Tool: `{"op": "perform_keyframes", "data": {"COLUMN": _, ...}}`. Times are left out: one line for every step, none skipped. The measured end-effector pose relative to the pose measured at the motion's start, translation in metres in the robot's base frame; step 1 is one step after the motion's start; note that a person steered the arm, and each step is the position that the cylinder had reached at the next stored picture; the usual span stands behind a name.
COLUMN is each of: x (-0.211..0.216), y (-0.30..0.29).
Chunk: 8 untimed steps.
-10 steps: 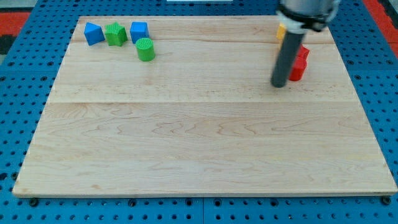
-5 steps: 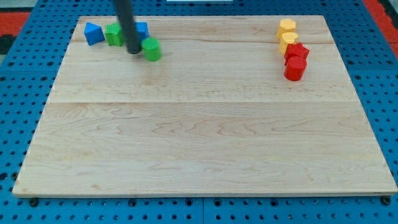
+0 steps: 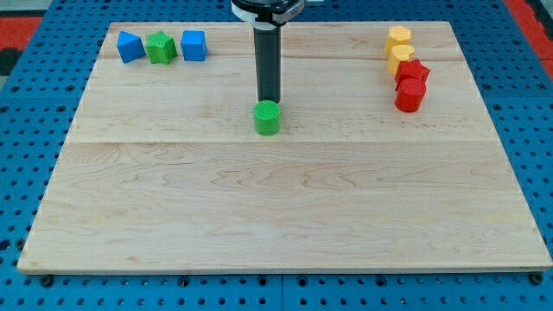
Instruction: Move green circle below red circle
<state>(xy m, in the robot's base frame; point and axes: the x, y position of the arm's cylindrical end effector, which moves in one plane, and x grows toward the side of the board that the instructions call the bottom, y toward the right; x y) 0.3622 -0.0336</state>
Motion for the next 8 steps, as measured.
{"op": "perform_keyframes", "data": {"x": 0.020, "y": -0.069}}
{"op": "perform_keyframes", "data": {"x": 0.074, "y": -0.020}}
{"op": "perform_keyframes", "data": {"x": 0.070, "y": 0.036}}
{"op": "perform_keyframes", "data": {"x": 0.066, "y": -0.017}}
{"op": "perform_keyframes", "data": {"x": 0.042, "y": -0.035}}
{"op": "perform_keyframes", "data": {"x": 0.041, "y": 0.029}}
{"op": "perform_keyframes", "data": {"x": 0.057, "y": 0.089}}
{"op": "perform_keyframes", "data": {"x": 0.057, "y": 0.040}}
